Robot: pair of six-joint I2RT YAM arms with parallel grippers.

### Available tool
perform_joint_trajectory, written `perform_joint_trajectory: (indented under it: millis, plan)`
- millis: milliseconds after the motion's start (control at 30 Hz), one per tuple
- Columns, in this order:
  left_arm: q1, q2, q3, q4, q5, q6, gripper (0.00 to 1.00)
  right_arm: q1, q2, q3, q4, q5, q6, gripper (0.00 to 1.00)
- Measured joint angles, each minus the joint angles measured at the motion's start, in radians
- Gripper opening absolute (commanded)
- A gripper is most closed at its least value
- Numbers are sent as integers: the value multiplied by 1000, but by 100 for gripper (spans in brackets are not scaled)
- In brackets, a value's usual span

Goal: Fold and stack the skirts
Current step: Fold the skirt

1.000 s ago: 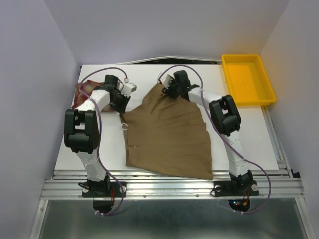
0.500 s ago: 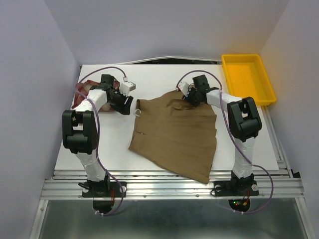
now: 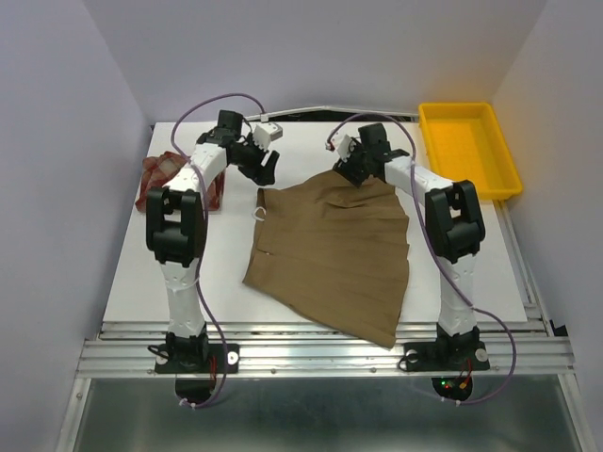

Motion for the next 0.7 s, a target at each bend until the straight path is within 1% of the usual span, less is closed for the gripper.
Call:
perform_joint_trajectory:
  millis: [100, 200, 300, 333, 367, 400, 467, 500, 533, 633, 700]
  plan:
    - [0, 87, 19, -14, 15, -13, 77, -4, 63, 56, 24, 16, -7, 65]
    - [-4, 146, 21, -37, 20, -19, 74, -4, 122, 68, 36, 28, -22, 64]
    - [-7, 167, 18, -50, 17, -23, 57, -5, 128, 66, 63, 34, -40, 62]
    - [-8, 167, 12, -49, 15, -22, 45, -5, 128, 58, 71, 36, -47, 61]
    - [-11, 166, 5, -46, 13, -22, 39, -5, 127, 50, 80, 38, -54, 60]
    - [-11, 164, -5, -40, 8, -18, 29, -5, 127, 44, 89, 40, -59, 59]
    - [-12, 156, -50, -16, -2, -11, 16, -10, 124, 29, 109, 52, -73, 58]
    - [-13, 144, -83, -5, -9, -5, 3, -11, 122, 23, 118, 56, -78, 57]
    - [-13, 133, -101, 3, -9, -3, 0, -11, 121, 15, 126, 57, -80, 55]
    - [-13, 44, -206, 40, -20, 23, 0, -14, 108, -18, 155, 54, -95, 52]
    - [-13, -15, -263, 69, -20, 28, 0, -16, 101, -38, 172, 48, -104, 51]
